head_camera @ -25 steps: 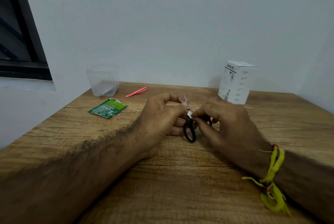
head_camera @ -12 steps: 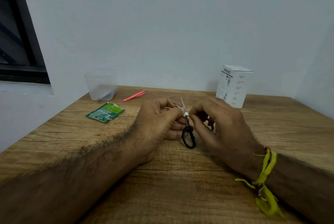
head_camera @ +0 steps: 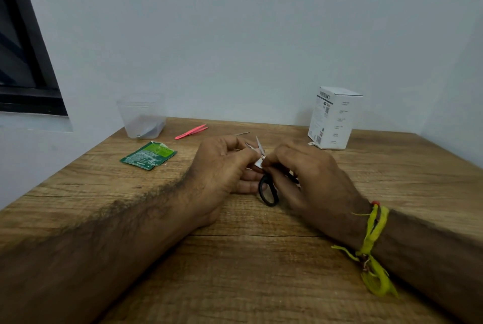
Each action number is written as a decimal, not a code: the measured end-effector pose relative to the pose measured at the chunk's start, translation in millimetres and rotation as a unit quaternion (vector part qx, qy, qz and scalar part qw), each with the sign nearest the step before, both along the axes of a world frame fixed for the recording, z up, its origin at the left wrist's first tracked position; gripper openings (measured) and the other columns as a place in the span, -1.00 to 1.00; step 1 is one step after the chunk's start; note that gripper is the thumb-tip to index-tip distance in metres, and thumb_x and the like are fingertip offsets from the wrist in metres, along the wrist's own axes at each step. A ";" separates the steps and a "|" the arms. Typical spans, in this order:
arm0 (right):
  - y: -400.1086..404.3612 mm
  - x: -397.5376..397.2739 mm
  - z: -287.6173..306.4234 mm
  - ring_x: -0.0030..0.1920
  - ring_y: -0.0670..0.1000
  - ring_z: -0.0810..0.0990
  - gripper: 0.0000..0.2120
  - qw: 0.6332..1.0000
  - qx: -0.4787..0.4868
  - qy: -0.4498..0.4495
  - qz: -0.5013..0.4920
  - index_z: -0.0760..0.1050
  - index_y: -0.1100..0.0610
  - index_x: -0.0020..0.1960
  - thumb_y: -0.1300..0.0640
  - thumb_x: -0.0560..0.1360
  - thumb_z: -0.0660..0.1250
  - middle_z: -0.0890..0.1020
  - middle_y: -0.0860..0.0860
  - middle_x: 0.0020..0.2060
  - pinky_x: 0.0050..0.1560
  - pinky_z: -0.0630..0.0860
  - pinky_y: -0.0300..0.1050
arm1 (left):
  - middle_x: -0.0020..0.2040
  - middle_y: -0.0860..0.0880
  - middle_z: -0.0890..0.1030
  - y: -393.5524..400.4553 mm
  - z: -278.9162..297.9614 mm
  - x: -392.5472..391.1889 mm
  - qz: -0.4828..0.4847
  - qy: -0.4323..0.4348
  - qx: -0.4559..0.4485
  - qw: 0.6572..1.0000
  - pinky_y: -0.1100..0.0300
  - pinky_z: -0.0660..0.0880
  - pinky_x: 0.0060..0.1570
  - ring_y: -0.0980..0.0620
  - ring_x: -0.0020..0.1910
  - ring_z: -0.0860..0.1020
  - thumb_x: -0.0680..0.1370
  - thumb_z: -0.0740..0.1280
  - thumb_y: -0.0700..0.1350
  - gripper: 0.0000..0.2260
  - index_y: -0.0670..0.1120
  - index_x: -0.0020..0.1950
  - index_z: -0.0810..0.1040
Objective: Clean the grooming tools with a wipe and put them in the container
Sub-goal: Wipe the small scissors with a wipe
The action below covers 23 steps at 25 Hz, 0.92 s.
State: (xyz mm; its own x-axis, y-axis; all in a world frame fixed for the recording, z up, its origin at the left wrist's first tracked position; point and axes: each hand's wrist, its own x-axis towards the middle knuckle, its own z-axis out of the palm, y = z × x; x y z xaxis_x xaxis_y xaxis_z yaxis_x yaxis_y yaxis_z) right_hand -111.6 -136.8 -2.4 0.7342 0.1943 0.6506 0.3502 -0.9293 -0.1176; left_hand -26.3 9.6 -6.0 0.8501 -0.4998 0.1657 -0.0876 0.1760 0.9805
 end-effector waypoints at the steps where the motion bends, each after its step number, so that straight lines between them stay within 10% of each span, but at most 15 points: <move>1: -0.9 -1.5 -0.1 -0.15 0.01 0.51 -0.94 1.000 -0.008 0.005 0.000 0.58 0.17 -0.01 0.21 0.55 0.34 0.57 0.00 -0.14 -0.15 0.50 0.05 | -0.26 -0.19 0.70 0.1 0.1 -0.4 -0.003 0.000 0.002 1.000 0.13 0.62 -0.39 -0.15 -0.33 0.71 0.57 0.36 -0.30 -0.93 -0.21 -0.12 0.57; 23: -3.4 -8.0 2.1 -0.21 -0.18 0.47 -0.95 0.999 0.033 -0.001 0.011 0.60 0.10 -0.06 0.21 0.50 0.42 0.56 -0.12 -0.22 -0.16 0.38 -0.38 | -0.22 -0.19 0.72 1.2 2.2 0.5 0.008 -0.010 -0.001 1.000 -0.09 0.68 -0.32 -0.23 -0.28 0.72 0.59 0.38 -0.23 -0.95 -0.21 -0.02 0.57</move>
State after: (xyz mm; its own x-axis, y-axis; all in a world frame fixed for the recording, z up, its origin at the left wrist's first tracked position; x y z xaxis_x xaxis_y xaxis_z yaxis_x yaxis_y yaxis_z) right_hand -119.6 -140.2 -0.3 0.7286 0.1674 0.6642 0.3710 -0.9115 -0.1773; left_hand -25.7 10.8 -3.9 0.8544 -0.4860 0.1838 -0.1095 0.1773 0.9780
